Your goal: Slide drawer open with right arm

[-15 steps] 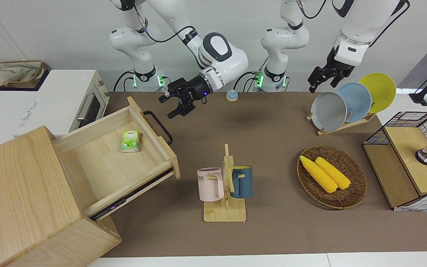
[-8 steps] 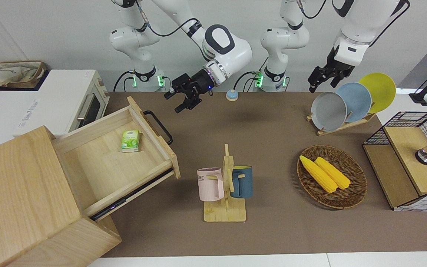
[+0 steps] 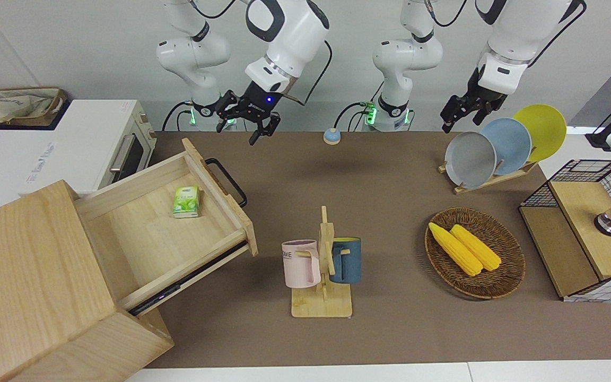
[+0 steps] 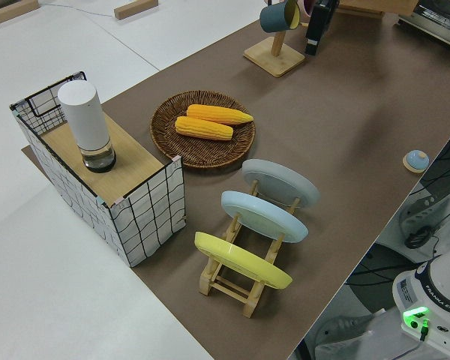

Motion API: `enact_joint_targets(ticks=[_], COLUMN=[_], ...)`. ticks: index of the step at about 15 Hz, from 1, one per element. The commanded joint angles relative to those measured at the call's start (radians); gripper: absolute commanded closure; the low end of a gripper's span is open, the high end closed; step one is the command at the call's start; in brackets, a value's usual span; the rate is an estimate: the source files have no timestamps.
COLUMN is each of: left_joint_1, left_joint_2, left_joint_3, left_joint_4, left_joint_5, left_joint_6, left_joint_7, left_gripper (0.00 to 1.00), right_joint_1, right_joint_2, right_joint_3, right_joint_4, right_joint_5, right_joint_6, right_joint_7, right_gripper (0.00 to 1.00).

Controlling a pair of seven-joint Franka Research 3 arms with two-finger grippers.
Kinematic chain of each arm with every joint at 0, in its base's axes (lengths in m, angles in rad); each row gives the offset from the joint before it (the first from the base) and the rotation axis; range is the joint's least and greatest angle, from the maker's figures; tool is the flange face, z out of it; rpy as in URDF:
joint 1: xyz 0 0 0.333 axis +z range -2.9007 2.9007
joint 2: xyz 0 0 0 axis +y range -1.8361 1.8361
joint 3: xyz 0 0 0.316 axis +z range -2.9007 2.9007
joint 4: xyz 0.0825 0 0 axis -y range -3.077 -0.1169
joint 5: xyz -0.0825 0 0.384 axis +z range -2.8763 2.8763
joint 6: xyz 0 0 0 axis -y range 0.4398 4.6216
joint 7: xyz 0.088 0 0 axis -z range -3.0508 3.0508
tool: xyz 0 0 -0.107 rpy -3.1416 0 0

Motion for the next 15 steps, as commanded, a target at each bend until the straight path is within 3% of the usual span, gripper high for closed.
enact_joint_targets(ticks=[1, 3, 9, 13, 15], left_joint_1=[-0.001, -0.001, -0.001, -0.001, -0.001], left_joint_2=[-0.008, -0.008, -0.008, -0.008, -0.008], left_joint_3=[0.004, 0.004, 0.004, 0.004, 0.004], left_joint_4=[0.004, 0.004, 0.004, 0.004, 0.004], left_joint_5=[-0.001, -0.001, -0.001, -0.001, -0.001], left_joint_6=[-0.017, -0.017, -0.015, -0.015, -0.015], left_joint_7=[0.009, 0.009, 0.009, 0.009, 0.009], left_gripper=[0.01, 0.01, 0.01, 0.01, 0.01], right_joint_1=[-0.117, -0.161, -0.229, -0.258, -0.282], right_joint_2=[-0.095, -0.103, -0.100, -0.092, -0.086], right_joint_3=[-0.046, -0.080, -0.250, -0.307, -0.315], right_joint_4=[0.008, 0.067, 0.121, 0.123, 0.123], right_joint_5=[0.283, 0.389, 0.612, 0.673, 0.683], right_joint_6=[0.040, 0.034, -0.007, -0.009, -0.007], right_joint_7=[-0.031, -0.096, -0.311, -0.315, -0.307], right_gripper=[0.013, 0.013, 0.013, 0.013, 0.013])
